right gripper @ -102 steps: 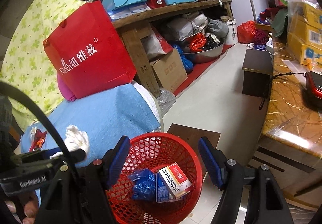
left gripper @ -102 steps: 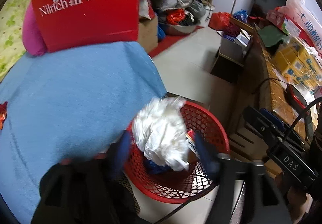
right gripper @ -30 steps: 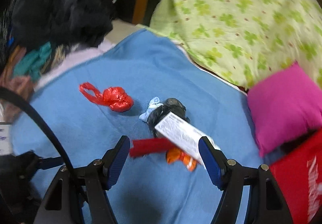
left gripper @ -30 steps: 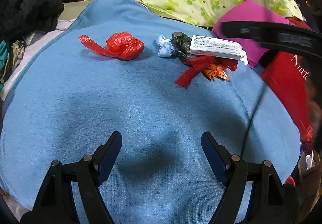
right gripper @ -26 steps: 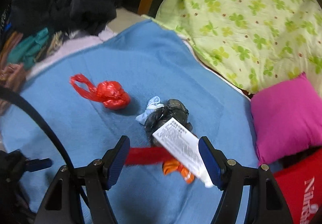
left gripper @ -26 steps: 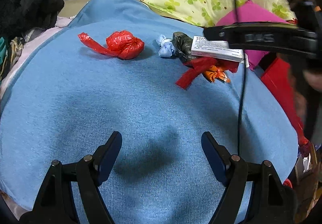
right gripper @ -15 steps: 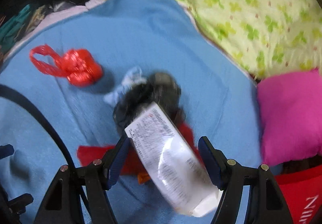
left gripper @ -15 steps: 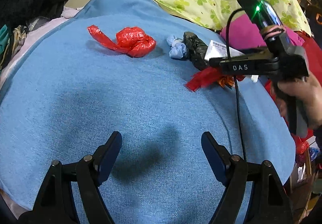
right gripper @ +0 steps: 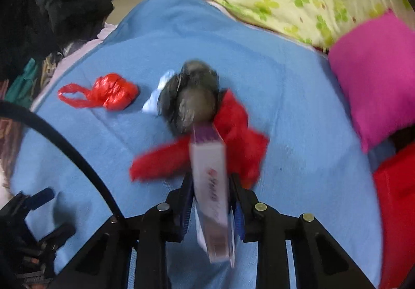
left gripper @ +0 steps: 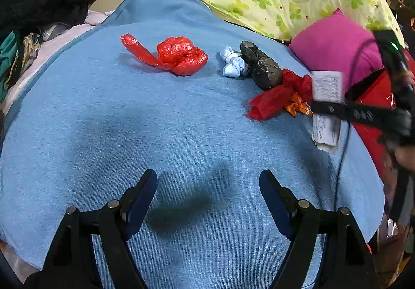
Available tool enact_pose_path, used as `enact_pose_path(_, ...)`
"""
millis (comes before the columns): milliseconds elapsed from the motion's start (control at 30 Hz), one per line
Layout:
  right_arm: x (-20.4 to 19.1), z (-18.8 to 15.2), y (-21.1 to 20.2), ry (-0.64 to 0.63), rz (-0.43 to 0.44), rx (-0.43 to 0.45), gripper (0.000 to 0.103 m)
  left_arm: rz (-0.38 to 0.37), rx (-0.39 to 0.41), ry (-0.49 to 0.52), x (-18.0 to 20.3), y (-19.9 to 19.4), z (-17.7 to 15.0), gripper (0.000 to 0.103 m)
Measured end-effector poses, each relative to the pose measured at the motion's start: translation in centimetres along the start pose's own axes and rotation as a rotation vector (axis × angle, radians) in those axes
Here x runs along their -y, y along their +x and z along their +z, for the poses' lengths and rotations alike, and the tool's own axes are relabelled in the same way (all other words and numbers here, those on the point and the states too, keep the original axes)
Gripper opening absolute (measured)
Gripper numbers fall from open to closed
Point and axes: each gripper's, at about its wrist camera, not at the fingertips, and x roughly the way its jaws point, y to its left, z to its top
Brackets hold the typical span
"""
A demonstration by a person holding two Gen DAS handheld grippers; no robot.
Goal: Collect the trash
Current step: 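Lift the white box with the right gripper and reorient it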
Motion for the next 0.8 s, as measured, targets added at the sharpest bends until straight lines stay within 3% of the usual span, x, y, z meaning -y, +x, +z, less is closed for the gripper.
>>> enact_pose_path(133, 2.4, -2.0, 0.1, 0.091, -0.001, -0.008, 0.031, 0.01, 0.002, 0.008, 0.2, -0.2, -0.2, 0.081)
enact_pose_path(300, 5.3, -4.1, -0.8, 0.264, 0.087, 0.023, 0.032, 0.018, 0.001, 0.013, 0.3, -0.2, -0.4, 0.081)
enact_pose_path(333, 5.8, -4.4, -0.8, 0.296, 0.092, 0.023, 0.042, 0.018, 0.0, 0.013, 0.3, -0.2, -0.4, 0.081)
enact_pose_path(367, 6.7, -4.9, -0.6, 0.346, 0.068, 0.022, 0.068, 0.017, -0.001, 0.013, 0.3, -0.2, -0.4, 0.081)
enact_pose_path(400, 7.4, -5.4, -0.5, 0.378, 0.049, 0.028, 0.078, 0.016, -0.001, 0.014, 0.4, -0.2, -0.4, 0.081)
enact_pose_path(567, 10.2, -7.3, -0.8, 0.484, 0.065, 0.072, 0.078, 0.013, -0.001, 0.013, 0.4, -0.2, -0.4, 0.081)
enact_pose_path(633, 11.7, -7.9, -0.7, 0.57, 0.11, 0.073, 0.078, 0.011, -0.003, 0.013, 0.5, -0.1, -0.4, 0.081)
enact_pose_path(800, 15.1, -9.7, -0.7, 0.806, 0.042, 0.082, 0.078, 0.015, -0.004, 0.017, 0.5, -0.1, -0.4, 0.081)
